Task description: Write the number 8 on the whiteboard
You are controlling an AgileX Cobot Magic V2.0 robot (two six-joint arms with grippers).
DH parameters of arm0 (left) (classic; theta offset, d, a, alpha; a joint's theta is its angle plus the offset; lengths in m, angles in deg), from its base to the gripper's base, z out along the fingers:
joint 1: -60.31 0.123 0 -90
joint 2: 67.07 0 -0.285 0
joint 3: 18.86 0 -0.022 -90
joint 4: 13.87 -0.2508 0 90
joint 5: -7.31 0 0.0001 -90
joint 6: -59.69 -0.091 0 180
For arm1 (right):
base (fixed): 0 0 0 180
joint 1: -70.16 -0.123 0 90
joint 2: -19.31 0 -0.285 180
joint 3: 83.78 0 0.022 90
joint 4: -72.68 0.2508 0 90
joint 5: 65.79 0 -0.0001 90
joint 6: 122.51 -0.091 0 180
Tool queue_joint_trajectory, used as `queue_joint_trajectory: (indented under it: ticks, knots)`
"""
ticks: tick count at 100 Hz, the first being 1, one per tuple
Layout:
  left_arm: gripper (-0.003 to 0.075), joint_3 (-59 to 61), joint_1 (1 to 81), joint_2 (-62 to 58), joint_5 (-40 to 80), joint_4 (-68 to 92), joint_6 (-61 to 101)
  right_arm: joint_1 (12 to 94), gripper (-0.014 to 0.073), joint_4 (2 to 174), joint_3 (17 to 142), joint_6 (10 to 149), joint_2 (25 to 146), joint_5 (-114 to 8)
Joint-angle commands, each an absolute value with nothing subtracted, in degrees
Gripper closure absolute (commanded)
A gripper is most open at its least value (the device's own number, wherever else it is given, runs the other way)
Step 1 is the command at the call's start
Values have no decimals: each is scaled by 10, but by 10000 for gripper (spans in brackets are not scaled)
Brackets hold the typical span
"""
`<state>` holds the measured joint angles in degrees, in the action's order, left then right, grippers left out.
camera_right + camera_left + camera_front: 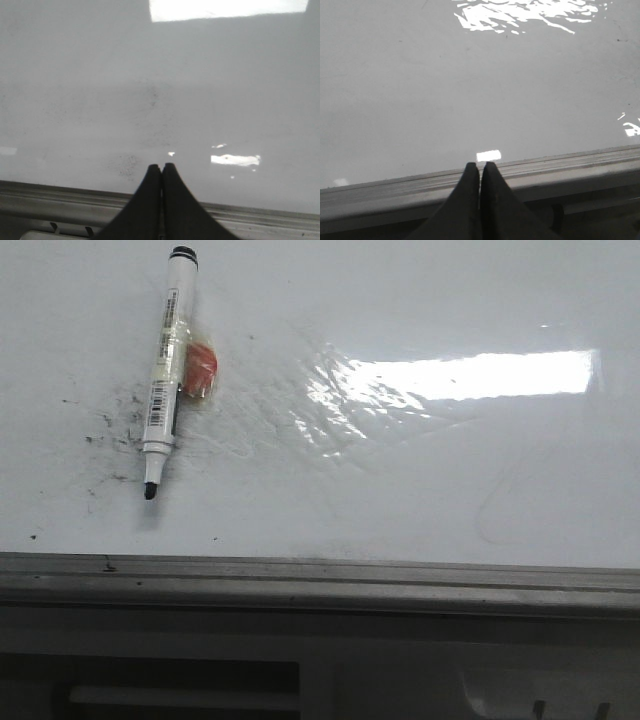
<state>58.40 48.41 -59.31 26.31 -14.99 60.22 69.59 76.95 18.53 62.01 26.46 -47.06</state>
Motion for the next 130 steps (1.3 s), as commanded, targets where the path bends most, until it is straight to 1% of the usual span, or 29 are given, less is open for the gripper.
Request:
queue_joint_trajectory:
  ticks: [1, 13, 22, 27, 31, 43, 59, 63, 75, 87, 101, 107, 111, 116, 121, 125, 126, 130]
  knots:
    - [741, 603, 486, -611, 232, -144, 608, 694, 659, 753, 176, 620, 252, -501]
    - [741, 603, 486, -611, 225, -150, 608, 694, 659, 747, 176, 620, 252, -547]
    - [741, 603, 485, -611, 190, -121, 608, 694, 659, 773, 176, 620, 252, -595]
    - [741, 603, 485, -611, 161, -63, 608, 694, 659, 822, 176, 620, 252, -624]
    - [741, 603, 485, -611, 127, 22, 608, 694, 659, 878, 176, 620, 252, -648]
    - [741, 603, 485, -611, 79, 190, 608, 694, 659, 1017, 176, 620, 252, -687]
    - [741, 601, 485, -611, 73, 389, 608, 694, 659, 1071, 179, 620, 252, -698]
    - [741, 597, 485, -611, 73, 411, 608, 694, 659, 1072, 188, 620, 252, -696]
    - [741, 561, 485, -609, 103, 360, 592, 694, 659, 1049, 232, 620, 252, -665]
    - [741, 492, 485, -582, 163, 246, 575, 694, 657, 940, 304, 621, 265, -569]
    - [741, 408, 485, -505, 255, 135, 575, 694, 657, 833, 376, 621, 306, -445]
    - [740, 382, 485, -463, 281, 106, 575, 694, 652, 818, 401, 621, 325, -413]
    - [734, 367, 485, -434, 294, 93, 570, 694, 634, 817, 413, 621, 337, -401]
    - [694, 352, 485, -403, 307, 92, 545, 694, 585, 817, 424, 621, 347, -399]
    - [613, 339, 485, -374, 318, 98, 511, 691, 505, 818, 431, 621, 353, -401]
    - [518, 329, 485, -350, 329, 108, 483, 686, 419, 818, 436, 621, 355, -401]
    - [484, 328, 485, -347, 330, 110, 479, 683, 405, 818, 436, 621, 355, -401]
    - [401, 320, 485, -324, 341, 126, 461, 677, 315, 818, 440, 621, 358, -399]
